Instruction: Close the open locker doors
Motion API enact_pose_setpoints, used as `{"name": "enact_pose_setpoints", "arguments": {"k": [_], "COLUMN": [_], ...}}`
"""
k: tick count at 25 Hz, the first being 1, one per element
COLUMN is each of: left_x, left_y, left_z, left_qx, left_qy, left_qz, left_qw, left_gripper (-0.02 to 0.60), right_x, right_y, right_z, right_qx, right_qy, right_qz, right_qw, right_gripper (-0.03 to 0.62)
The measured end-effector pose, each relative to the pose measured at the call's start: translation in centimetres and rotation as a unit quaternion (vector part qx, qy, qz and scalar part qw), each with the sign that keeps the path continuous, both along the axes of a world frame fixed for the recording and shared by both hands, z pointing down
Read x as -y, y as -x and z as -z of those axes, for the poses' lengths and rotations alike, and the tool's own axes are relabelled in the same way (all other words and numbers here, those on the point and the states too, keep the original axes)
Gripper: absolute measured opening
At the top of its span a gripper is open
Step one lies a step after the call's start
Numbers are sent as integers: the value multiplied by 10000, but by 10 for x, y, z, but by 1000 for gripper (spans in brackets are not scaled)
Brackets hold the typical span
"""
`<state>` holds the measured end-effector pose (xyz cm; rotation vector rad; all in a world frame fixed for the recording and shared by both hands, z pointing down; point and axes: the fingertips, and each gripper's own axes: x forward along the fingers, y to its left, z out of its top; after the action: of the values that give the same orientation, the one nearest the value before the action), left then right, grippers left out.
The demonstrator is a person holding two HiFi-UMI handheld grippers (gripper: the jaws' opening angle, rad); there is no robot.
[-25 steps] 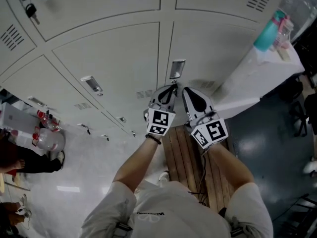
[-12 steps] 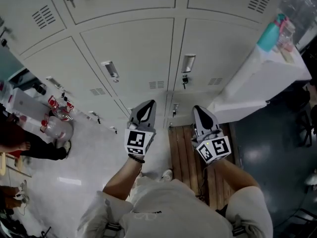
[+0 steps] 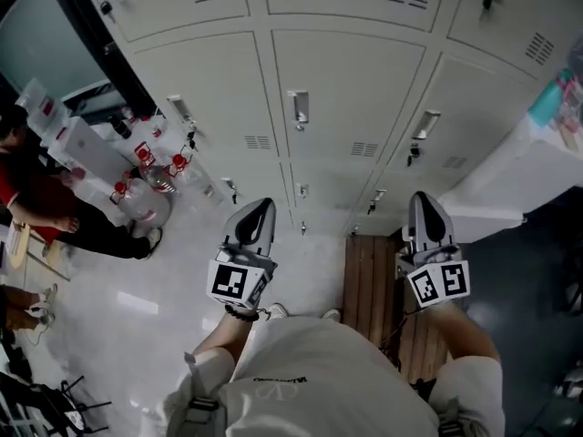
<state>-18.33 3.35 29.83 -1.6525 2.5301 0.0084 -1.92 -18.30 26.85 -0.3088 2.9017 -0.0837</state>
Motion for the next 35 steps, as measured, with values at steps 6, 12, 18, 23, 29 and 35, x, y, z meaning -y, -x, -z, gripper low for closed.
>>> {"name": "enact_pose_setpoints", "arguments": {"k": [6,12,18,23,29,35], "left_x": [-43,-55,-59,-61,-62,-62], "left_y": [24,30,28,27,25,24], "left_z": [16,15,6,6,7,7], "left_qx": [-46,-105,-193,-196,-187,-246], "left_qy": [-194,-210,-145,-146,-167,-200], "left_qz": [68,133,112,87,79,71], "left_qw": [9998,9996,9996,9997,9997,9995], "left_gripper": [5,5,5,5,5,5], "right_x": [-52,-71,-72,-76,-79,-85], "right_y": [32,35,29,29,31,38], "right_z": [8,9,4,2,6,6], "right_qx": [104,11,-62,-108,-74,-120], "right_qy": [205,148,126,74,35,-41], "right_qz": [318,273,124,114,143,258], "right_qw": [9992,9995,9998,9998,9999,9996], "right_gripper": [9,8,8,8,8,8]}}
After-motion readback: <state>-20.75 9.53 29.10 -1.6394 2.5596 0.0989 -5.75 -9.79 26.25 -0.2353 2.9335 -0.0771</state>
